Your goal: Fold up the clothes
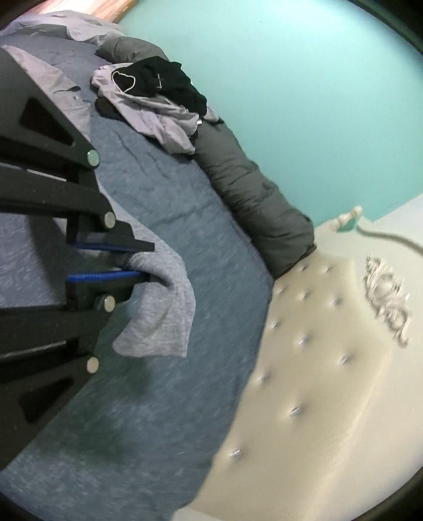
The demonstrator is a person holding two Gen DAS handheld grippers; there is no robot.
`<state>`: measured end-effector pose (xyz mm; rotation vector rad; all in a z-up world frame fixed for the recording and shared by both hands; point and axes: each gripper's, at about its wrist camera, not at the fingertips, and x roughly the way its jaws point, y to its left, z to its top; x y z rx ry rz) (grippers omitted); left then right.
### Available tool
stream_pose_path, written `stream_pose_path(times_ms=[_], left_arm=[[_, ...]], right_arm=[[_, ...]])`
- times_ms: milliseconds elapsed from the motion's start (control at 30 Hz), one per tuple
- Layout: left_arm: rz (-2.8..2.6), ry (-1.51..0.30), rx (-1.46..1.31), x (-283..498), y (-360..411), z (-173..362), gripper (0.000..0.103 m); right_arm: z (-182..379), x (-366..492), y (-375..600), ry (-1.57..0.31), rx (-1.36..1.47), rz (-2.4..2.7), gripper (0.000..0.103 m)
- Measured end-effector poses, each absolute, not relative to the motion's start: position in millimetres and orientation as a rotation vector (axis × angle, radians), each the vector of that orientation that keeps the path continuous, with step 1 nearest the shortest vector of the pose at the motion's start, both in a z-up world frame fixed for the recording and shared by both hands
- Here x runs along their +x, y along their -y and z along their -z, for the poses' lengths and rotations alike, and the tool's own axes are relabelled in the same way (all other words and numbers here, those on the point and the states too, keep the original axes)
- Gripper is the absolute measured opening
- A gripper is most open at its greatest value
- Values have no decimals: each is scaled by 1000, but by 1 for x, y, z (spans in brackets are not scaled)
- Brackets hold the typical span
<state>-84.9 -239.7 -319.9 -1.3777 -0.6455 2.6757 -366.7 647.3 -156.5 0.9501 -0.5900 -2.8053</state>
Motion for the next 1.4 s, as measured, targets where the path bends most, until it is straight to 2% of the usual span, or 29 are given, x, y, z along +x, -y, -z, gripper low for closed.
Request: stream_pose_path(times_ms=[233, 467, 667, 833, 933, 1067, 1233, 1267, 1400], left_arm=[[-2674, 647, -1362, -78, 242, 309, 56], [-2640, 623, -1321, -72, 234, 288, 56], [-2615, 575, -1264, -63, 223, 257, 58], [-2603, 553, -1238, -54, 218, 241, 61], [-2596, 546, -1239, -49, 218, 237, 61], [-2585, 535, -1253, -43, 218, 237, 61], [-2563, 523, -1302, -42, 220, 248, 62], [-2558, 518, -1312, -43, 220, 251, 62], [-2539, 538, -1344, -49, 218, 263, 62]], right_arm=[[116, -370, -586, 463, 844, 2694, 9], [64, -328, -440, 256, 740, 2399, 9], [62, -269, -308, 177, 752, 2129, 9], [101, -207, -207, 27, 834, 1918, 9], [153, -169, -154, -69, 914, 1820, 9], [232, -130, -109, -186, 1026, 1732, 10], [285, -109, -92, -319, 1091, 1730, 13], [290, -110, -92, -332, 1099, 1737, 15], [290, -114, -106, -256, 1098, 1709, 41]])
